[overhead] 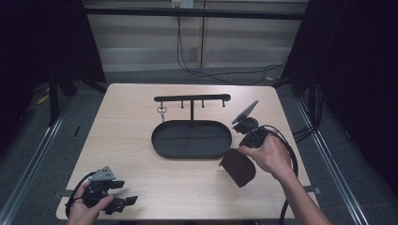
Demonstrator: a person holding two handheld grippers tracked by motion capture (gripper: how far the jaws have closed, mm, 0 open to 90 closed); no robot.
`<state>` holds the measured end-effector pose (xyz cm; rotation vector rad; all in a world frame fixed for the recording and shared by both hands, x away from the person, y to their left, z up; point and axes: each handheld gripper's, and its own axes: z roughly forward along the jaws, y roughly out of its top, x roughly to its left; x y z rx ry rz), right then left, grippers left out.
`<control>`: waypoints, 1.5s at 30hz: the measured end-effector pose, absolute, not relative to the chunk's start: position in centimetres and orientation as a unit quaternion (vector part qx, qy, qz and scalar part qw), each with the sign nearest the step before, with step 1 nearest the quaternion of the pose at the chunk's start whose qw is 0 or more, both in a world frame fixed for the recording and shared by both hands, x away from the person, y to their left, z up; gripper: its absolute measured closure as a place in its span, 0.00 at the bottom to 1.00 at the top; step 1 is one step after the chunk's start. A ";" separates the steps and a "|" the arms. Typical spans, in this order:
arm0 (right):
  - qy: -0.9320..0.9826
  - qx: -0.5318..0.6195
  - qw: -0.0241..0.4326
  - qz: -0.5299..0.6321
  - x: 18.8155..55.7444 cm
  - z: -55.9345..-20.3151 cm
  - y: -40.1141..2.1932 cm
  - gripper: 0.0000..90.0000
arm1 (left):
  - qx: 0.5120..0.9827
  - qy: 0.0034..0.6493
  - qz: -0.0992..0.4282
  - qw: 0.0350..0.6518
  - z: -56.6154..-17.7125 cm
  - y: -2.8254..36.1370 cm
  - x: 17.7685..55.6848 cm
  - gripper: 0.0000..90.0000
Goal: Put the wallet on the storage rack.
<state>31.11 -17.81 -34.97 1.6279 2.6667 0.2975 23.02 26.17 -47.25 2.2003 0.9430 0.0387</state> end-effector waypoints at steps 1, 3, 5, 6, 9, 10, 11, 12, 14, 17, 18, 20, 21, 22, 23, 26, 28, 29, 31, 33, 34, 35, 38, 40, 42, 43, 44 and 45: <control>0.849 0.520 0.002 0.096 31.2 -34.8 -17.8 0.92 | 0.856 0.367 0.014 0.365 -47.3 26.2 23.0 0.20; 0.848 0.521 0.002 0.096 31.3 -34.6 -17.7 0.92 | 0.855 0.368 0.014 0.366 -47.3 26.2 23.0 0.20; 0.849 0.520 0.005 0.097 31.5 -34.2 -17.6 0.92 | 0.855 0.367 0.014 0.366 -47.3 26.2 23.0 0.20; 0.849 0.520 0.007 0.097 31.6 -34.0 -17.6 0.92 | 0.855 0.367 0.014 0.366 -47.3 26.2 23.0 0.20; 0.848 0.520 0.010 0.098 31.8 -33.8 -17.6 0.92 | 0.855 0.367 0.014 0.366 -47.2 26.2 23.0 0.20; 0.846 0.524 0.010 0.100 32.0 -33.5 -17.7 0.92 | 0.855 0.367 0.012 0.366 -47.3 26.2 23.0 0.20; 0.846 0.524 0.010 0.100 32.0 -33.5 -17.7 0.92 | 0.855 0.367 0.012 0.366 -47.3 26.2 23.0 0.20; 0.845 0.524 0.011 0.101 32.3 -33.3 -17.7 0.92 | 0.856 0.367 0.011 0.364 -47.3 26.2 23.0 0.20; 0.844 0.526 0.013 0.099 32.5 -33.0 -17.8 0.92 | 0.856 0.369 0.012 0.362 -47.3 26.1 23.1 0.20; 0.844 0.526 0.015 0.103 32.6 -32.7 -17.8 0.92 | 0.856 0.368 0.013 0.362 -47.3 26.1 23.0 0.20; 0.844 0.526 0.016 0.104 32.5 -32.3 -17.7 0.92 | 0.856 0.368 0.012 0.362 -47.3 26.1 23.0 0.20; 0.844 0.526 0.018 0.103 32.6 -32.0 -17.6 0.92 | 0.856 0.365 0.014 0.365 -47.2 26.1 22.9 0.20; 0.844 0.526 0.018 0.103 32.6 -32.0 -17.6 0.92 | 0.856 0.365 0.014 0.365 -47.2 26.1 22.9 0.20; 0.843 0.528 0.020 0.105 32.8 -31.8 -17.6 0.92 | 0.857 0.365 0.013 0.365 -47.2 26.1 22.9 0.20; 0.842 0.529 0.021 0.104 32.9 -31.7 -17.6 0.92 | 0.857 0.365 0.013 0.365 -47.2 26.1 22.9 0.20; 0.840 0.532 0.022 0.107 33.4 -31.4 -17.7 0.92 | 0.856 0.365 0.012 0.365 -47.2 26.1 22.9 0.20; 0.838 0.535 0.022 0.109 33.8 -31.4 -17.7 0.92 | 0.856 0.367 0.011 0.365 -47.3 26.2 22.9 0.20; 0.838 0.535 0.022 0.109 33.8 -31.4 -17.7 0.92 | 0.856 0.367 0.011 0.365 -47.3 26.2 22.9 0.20; 0.834 0.541 0.022 0.107 34.2 -31.3 -17.7 0.92 | 0.856 0.366 0.012 0.366 -47.2 26.2 22.9 0.20; 0.833 0.542 0.021 0.108 34.5 -31.3 -17.6 0.92 | 0.856 0.365 0.011 0.366 -47.2 26.2 22.9 0.20; 0.833 0.542 0.021 0.108 34.7 -31.3 -17.5 0.92 | 0.856 0.364 0.010 0.367 -47.2 26.2 22.9 0.20; 0.833 0.542 0.021 0.108 34.8 -31.3 -17.4 0.92 | 0.856 0.364 0.010 0.366 -47.2 26.2 22.9 0.20; 0.831 0.544 0.023 0.109 35.1 -31.2 -17.2 0.92 | 0.856 0.363 0.009 0.367 -47.2 26.2 22.9 0.20; 0.830 0.545 0.024 0.114 35.4 -31.1 -17.2 0.92 | 0.856 0.364 0.010 0.366 -47.2 26.2 22.9 0.20; 0.829 0.546 0.025 0.119 35.7 -31.0 -17.1 0.92 | 0.857 0.364 0.010 0.366 -47.2 26.2 22.9 0.20; 0.828 0.548 0.024 0.119 35.8 -31.0 -17.1 0.92 | 0.856 0.365 0.010 0.367 -47.2 26.2 22.9 0.20; 0.827 0.549 0.023 0.121 35.9 -31.0 -17.1 0.92 | 0.856 0.365 0.010 0.367 -47.2 26.2 22.9 0.20; 0.825 0.551 0.022 0.124 36.1 -31.0 -17.1 0.92 | 0.856 0.365 0.010 0.367 -47.2 26.2 22.9 0.20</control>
